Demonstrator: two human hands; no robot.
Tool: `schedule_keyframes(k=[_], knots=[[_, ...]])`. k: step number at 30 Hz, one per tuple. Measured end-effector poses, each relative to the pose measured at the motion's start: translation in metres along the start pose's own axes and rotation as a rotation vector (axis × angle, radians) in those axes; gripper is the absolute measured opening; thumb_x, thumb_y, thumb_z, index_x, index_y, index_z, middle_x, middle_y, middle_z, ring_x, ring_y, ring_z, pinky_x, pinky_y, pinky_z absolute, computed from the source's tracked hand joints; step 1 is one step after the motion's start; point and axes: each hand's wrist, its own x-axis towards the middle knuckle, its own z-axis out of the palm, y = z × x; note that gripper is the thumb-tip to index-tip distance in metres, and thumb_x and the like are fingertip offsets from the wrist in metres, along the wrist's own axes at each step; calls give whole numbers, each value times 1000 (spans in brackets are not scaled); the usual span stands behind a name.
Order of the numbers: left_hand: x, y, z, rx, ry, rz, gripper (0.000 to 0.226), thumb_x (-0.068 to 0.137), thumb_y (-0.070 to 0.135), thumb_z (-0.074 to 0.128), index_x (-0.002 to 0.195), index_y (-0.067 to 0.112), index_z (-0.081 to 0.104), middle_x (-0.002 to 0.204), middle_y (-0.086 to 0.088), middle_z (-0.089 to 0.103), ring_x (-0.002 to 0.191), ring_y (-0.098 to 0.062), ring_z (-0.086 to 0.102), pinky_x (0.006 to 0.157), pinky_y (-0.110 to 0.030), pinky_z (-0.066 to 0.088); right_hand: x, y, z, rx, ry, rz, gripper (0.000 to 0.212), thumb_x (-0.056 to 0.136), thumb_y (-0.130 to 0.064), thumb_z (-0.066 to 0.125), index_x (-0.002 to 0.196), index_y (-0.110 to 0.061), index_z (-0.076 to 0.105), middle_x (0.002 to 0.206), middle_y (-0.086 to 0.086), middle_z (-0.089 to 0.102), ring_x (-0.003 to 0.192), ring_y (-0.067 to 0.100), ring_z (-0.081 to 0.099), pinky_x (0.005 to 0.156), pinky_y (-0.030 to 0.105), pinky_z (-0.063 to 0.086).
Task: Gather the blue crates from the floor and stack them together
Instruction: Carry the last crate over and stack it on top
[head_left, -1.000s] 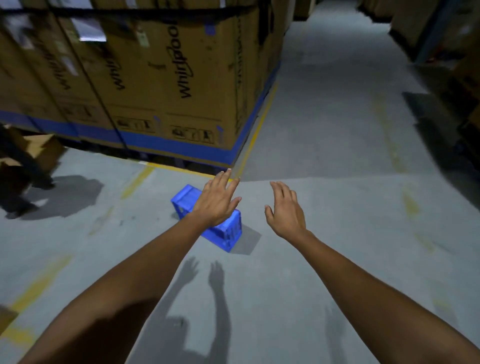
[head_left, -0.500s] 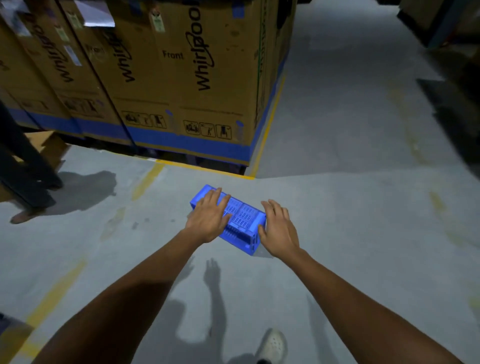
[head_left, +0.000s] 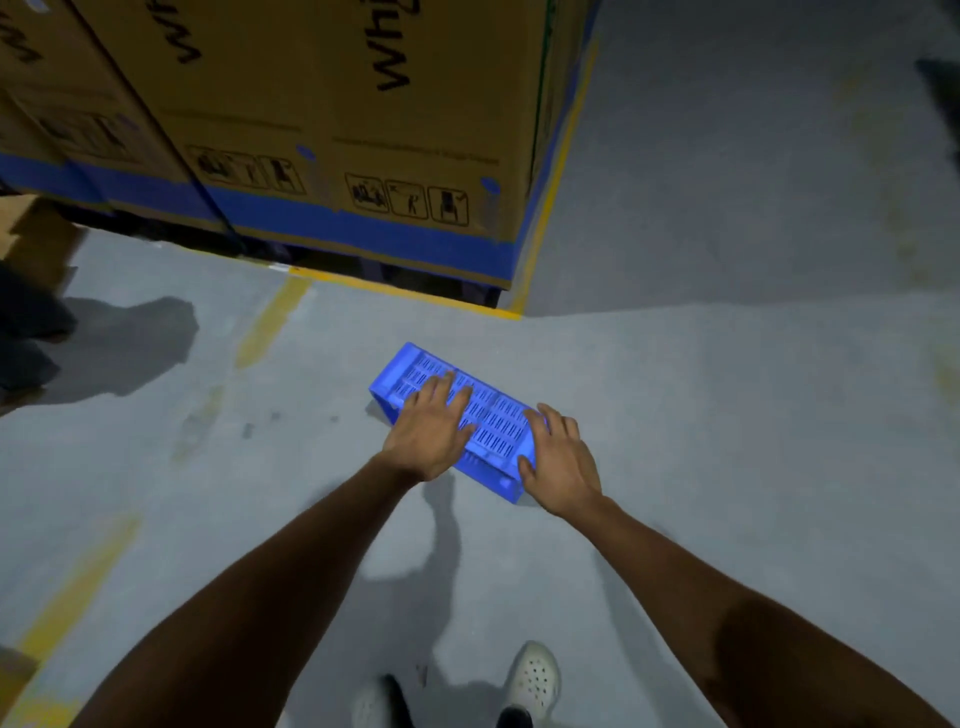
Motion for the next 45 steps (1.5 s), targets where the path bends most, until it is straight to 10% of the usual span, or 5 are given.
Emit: schedule_keyframes(k=[18, 24, 32, 39, 45], knots=[[213, -126, 390, 51, 50, 286, 77, 93, 55, 42, 153, 16, 15, 160, -15, 10, 147, -32, 10, 117, -50, 16, 222, 85, 382, -267, -24, 16, 124, 65, -74, 66, 154, -18, 0, 162, 8, -6, 148, 28, -3, 116, 52, 14], [227, -136, 460, 131, -102, 378, 105, 77, 52, 62, 154, 15, 1, 162, -12, -1, 149, -29, -2, 118, -54, 10, 239, 102, 451, -462, -24, 37, 107, 77, -39, 73, 153, -15, 0, 161, 14, 4, 147, 33, 7, 114, 54, 16], [241, -118, 394, 268, -27, 340, 88, 81, 2, 62, 153, 14, 13, 152, -10, 24, 141, -29, 22, 105, -48, 34, 236, 90, 378, -470, 7, -4, 78, 76, -10, 68, 142, -25, 30, 147, 13, 32, 120, 38, 39, 97, 50, 38], [209, -97, 251, 181, -42, 315, 66, 85, 3, 54, 144, 24, 33, 142, -6, 43, 136, -29, 32, 109, -53, 26, 200, 28, 214, -206, -161, 111, 61, 84, -9, 53, 140, -28, 37, 134, 11, 45, 120, 40, 44, 95, 53, 40], [152, -59, 98, -135, 92, 26, 75, 78, 21, 64, 145, 18, 30, 156, -16, 14, 145, -39, 7, 113, -59, 19, 141, -35, 67, -85, -119, 257, 50, 84, -11, 52, 131, -28, 45, 133, 11, 47, 121, 42, 44, 97, 56, 39]])
